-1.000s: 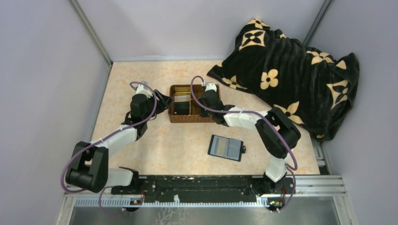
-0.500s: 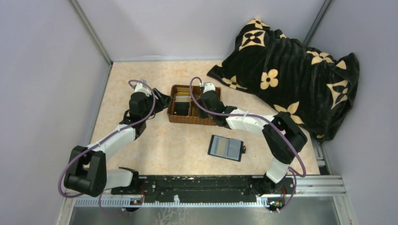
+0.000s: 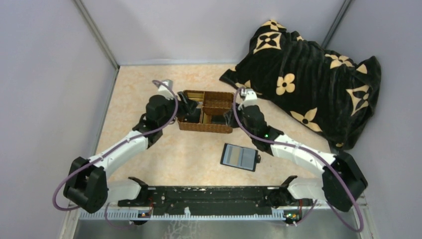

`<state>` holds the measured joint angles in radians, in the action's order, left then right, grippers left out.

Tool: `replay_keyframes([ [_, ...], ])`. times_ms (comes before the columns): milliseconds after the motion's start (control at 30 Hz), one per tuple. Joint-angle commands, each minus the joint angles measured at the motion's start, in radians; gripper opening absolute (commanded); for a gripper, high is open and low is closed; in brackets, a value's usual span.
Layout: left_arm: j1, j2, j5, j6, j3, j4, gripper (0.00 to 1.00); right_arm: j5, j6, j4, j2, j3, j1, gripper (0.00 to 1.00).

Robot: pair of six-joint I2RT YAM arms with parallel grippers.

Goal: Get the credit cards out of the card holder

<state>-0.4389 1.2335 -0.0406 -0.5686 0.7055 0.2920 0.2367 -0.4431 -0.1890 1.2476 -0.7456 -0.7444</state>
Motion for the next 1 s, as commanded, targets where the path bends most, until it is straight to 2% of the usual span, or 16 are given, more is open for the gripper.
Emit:
replay_keyframes([
  [0,-0.180,0.028,-0.019,0.117,0.063,-0.010,0.67,-0.040,-0.094,-0.001,-0.148,0.164,0.047,0.17],
  [67,-0.248,0.050,-0.060,0.120,0.038,0.028,0.67,-0.010,-0.154,-0.032,-0.280,0.294,0.045,0.01],
  [233,-0.379,0.148,-0.082,0.098,-0.023,0.108,0.67,0.121,-0.263,0.249,-0.474,0.389,0.031,0.00],
  [400,-0.486,0.240,-0.068,0.096,-0.018,0.123,0.68,0.158,-0.311,0.397,-0.509,0.394,0.006,0.01],
  [500,-0.501,0.282,-0.099,0.088,-0.010,0.110,0.73,0.164,-0.311,0.418,-0.437,0.363,-0.036,0.25],
  [567,-0.511,0.294,-0.092,0.087,-0.018,0.102,0.76,0.218,-0.299,0.428,-0.357,0.326,-0.104,0.36],
  [667,-0.520,0.256,-0.003,0.067,-0.070,0.093,0.75,0.269,-0.295,0.459,-0.217,0.246,-0.180,0.44],
  [800,-0.514,0.103,0.197,-0.009,-0.177,0.068,0.71,0.361,-0.296,0.479,-0.093,0.148,-0.287,0.55],
  [967,-0.500,-0.064,0.409,-0.056,-0.205,-0.112,0.70,0.436,-0.318,0.514,0.054,0.040,-0.388,0.60],
])
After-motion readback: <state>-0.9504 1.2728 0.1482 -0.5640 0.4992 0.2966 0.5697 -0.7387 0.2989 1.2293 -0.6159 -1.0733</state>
